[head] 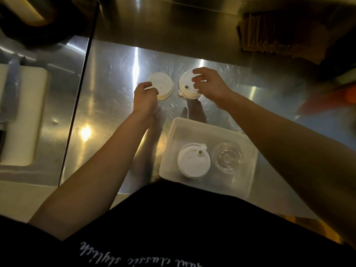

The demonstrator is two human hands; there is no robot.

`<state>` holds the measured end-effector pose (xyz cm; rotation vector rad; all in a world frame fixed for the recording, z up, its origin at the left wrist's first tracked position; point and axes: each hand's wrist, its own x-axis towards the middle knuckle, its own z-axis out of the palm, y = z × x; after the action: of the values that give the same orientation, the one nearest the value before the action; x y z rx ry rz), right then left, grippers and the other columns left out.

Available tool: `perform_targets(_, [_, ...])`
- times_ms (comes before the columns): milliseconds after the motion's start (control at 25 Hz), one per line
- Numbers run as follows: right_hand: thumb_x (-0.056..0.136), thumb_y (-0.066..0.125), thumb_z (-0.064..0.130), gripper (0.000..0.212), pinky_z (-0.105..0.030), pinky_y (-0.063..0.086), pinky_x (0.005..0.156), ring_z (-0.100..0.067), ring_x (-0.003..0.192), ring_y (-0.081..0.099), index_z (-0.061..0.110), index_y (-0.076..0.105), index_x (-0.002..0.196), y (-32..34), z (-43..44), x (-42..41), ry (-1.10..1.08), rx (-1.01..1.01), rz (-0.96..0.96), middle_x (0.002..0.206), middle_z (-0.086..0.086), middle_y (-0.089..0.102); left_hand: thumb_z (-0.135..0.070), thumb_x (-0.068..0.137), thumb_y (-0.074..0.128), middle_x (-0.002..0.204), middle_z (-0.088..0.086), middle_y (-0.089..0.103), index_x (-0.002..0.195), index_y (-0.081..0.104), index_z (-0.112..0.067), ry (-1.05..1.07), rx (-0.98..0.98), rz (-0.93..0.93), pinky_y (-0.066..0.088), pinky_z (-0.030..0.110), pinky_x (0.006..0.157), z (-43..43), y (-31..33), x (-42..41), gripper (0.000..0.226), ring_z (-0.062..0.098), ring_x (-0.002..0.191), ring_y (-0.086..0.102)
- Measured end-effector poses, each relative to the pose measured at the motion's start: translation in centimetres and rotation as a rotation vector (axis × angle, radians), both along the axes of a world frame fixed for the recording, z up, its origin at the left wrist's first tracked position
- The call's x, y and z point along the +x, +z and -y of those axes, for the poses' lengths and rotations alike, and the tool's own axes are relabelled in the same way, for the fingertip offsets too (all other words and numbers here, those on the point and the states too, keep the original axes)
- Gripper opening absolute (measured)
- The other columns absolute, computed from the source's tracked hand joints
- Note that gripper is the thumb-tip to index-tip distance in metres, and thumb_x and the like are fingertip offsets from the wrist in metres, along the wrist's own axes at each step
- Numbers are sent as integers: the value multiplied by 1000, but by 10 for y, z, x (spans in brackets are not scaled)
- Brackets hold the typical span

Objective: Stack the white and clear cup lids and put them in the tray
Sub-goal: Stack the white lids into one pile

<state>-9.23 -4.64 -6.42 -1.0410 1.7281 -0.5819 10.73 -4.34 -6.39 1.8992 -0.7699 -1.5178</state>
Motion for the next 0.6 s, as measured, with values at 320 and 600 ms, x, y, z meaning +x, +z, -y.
perform_targets(320, [88,61,9,51,-37,54,98,-28,117,60,23,50,136,0,15,48,38,103,33,134,-11,56,-7,88,43,74,2,43,65,47,-17,-36,28,-7,37,32,63,33,1,37,25,23,74,44])
perform_targets(600, [92,54,7,43,-38,56,96,-23,104,60,18,50,134,-5,14,67,25,129,-8,108,-1,53,-16,83,40,69,1,32,66,34,-20,-92,92,-35,22,29,54,51,-7,43,18,13,60,28])
